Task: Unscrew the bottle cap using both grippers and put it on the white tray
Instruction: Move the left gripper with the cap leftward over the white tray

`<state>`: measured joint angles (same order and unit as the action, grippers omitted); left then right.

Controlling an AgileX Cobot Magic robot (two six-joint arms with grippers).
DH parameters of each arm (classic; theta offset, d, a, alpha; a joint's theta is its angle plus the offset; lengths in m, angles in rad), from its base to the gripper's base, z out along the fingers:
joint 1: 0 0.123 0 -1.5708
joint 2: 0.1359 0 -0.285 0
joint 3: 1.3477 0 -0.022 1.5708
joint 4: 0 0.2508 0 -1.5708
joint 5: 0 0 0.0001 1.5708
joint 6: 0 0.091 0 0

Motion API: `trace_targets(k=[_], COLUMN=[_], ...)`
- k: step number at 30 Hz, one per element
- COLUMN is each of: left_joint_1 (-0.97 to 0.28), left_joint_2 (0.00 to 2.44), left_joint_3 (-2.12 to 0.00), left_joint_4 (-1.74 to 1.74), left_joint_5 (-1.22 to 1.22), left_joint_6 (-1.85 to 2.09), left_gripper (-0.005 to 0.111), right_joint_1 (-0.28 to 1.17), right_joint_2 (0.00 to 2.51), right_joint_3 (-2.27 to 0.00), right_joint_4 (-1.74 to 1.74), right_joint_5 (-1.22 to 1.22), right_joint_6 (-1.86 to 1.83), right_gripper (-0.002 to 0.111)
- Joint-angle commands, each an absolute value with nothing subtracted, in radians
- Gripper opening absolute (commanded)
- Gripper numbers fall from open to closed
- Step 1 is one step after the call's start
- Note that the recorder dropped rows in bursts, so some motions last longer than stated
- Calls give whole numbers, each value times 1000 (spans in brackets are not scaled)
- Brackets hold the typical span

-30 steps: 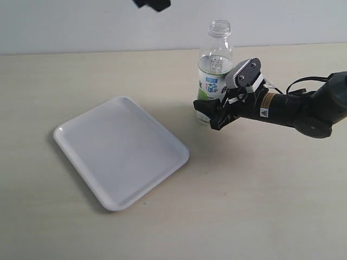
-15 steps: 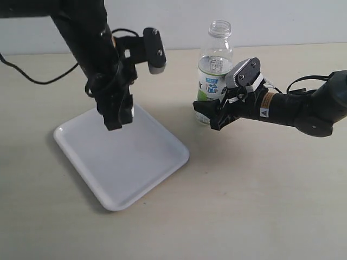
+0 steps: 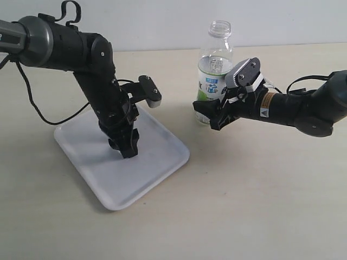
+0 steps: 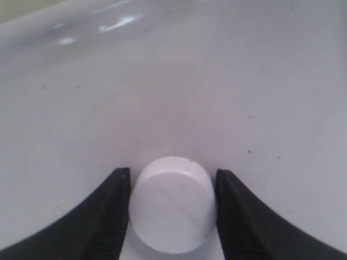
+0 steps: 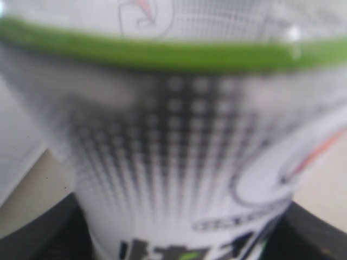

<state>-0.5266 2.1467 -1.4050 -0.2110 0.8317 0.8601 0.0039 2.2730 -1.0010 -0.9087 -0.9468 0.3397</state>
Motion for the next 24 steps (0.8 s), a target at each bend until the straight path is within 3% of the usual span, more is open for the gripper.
trace_targets(k=[1, 2, 5, 9, 18, 24], left_joint_1=[-522, -522, -522, -522, -522, -522], left_joint_2=[2161, 2161, 2161, 2161, 2151, 2147], left_joint_3=[-1404, -1404, -1404, -1404, -1404, -1404], left_joint_4=[-189, -172, -160, -158, -166, -166], left_joint_5=[822, 830, 840, 836, 849, 851], left_joint_6=[864, 864, 864, 864, 855, 852], left_gripper=[0, 3, 29, 55, 60, 71], right_joint_1=[2, 2, 2, 2, 2, 2], right_joint_2=[2265, 2265, 2265, 2265, 2265, 2265], right_joint_3=[-997, -997, -997, -997, -997, -997], right_joint_4=[-918, -918, -918, -918, -918, -916], right_joint_5=[-928, -928, -928, -928, -931, -931], right_joint_6=[342, 342, 342, 342, 333, 333], right_gripper=[0, 0, 0, 0, 0, 0])
